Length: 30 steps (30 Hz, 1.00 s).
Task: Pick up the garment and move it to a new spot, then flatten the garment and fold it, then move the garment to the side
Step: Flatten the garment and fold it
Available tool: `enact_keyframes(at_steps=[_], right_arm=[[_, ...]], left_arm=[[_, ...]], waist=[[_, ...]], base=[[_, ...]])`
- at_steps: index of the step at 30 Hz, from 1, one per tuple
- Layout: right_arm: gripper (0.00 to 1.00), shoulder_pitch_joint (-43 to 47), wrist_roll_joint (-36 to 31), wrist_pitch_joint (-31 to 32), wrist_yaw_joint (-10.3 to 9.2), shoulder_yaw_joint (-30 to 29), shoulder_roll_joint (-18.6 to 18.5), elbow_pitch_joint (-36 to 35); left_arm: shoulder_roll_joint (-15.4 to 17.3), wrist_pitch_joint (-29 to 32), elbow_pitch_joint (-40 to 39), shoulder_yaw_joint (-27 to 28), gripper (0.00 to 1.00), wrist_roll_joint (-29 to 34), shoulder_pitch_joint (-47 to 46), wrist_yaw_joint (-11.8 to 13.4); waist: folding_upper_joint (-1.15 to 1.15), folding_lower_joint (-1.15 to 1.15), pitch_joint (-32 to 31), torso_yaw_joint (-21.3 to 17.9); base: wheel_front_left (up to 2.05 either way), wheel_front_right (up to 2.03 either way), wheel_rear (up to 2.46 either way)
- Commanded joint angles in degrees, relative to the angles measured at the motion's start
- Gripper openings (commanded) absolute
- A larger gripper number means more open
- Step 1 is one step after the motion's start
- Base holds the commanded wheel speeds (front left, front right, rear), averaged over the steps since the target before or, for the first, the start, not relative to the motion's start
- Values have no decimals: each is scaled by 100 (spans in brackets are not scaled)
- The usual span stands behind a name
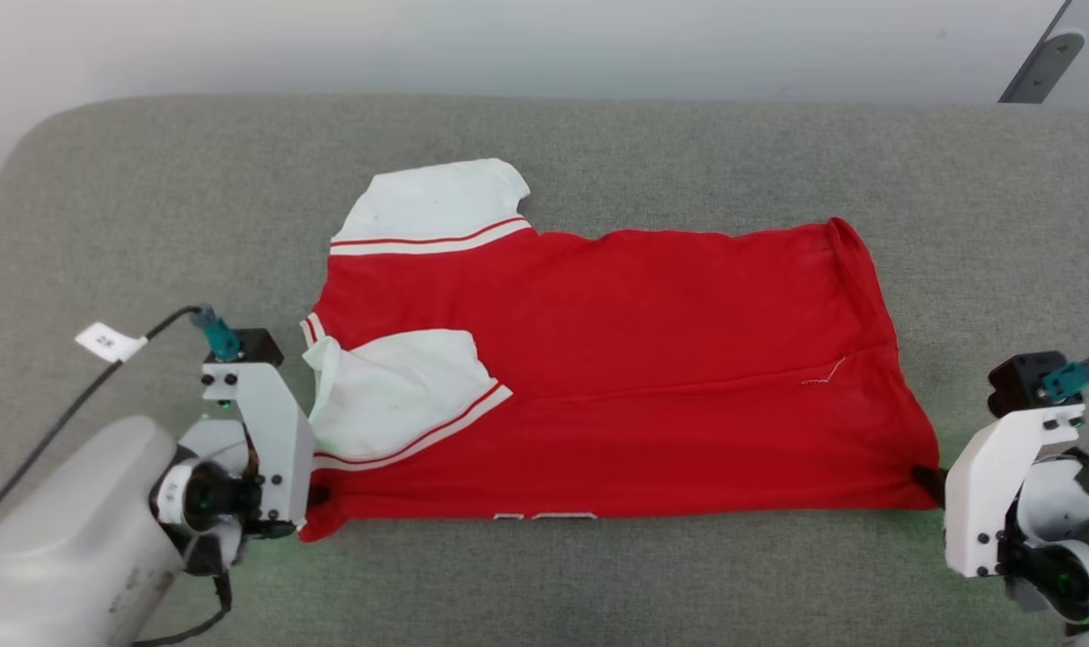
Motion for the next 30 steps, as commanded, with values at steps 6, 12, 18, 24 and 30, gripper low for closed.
enact_keyframes(at_steps=[6, 12, 18, 24, 30], right_arm=[[0, 188, 63, 388, -18, -20, -205, -502], [0, 550, 148, 814, -16, -83, -287, -1115], [0, 966, 143, 887, -15, -229, -100, -1416], [0, 1186, 59, 768, -15, -36, 55, -1197], [31, 982, -8, 452, -15, 89, 125, -934]], left_arm=[[393, 208, -523, 1, 0, 69, 109, 321], [722, 416, -1405, -104, 0, 130, 349, 686], [907, 492, -2059, -210, 0, 114, 727, 988], [800, 376, -2027, -252, 0, 50, 991, 1043], [701, 210, -1797, -267, 98, 132, 950, 955]], waist=[[0, 0, -87, 4], [0, 0, -112, 27], [0, 0, -60, 16], [0, 0, -11, -38], [0, 0, 6, -95]], base=[[0, 0, 0], [0, 0, 0], [0, 0, 0], [0, 0, 0], [0, 0, 0]])
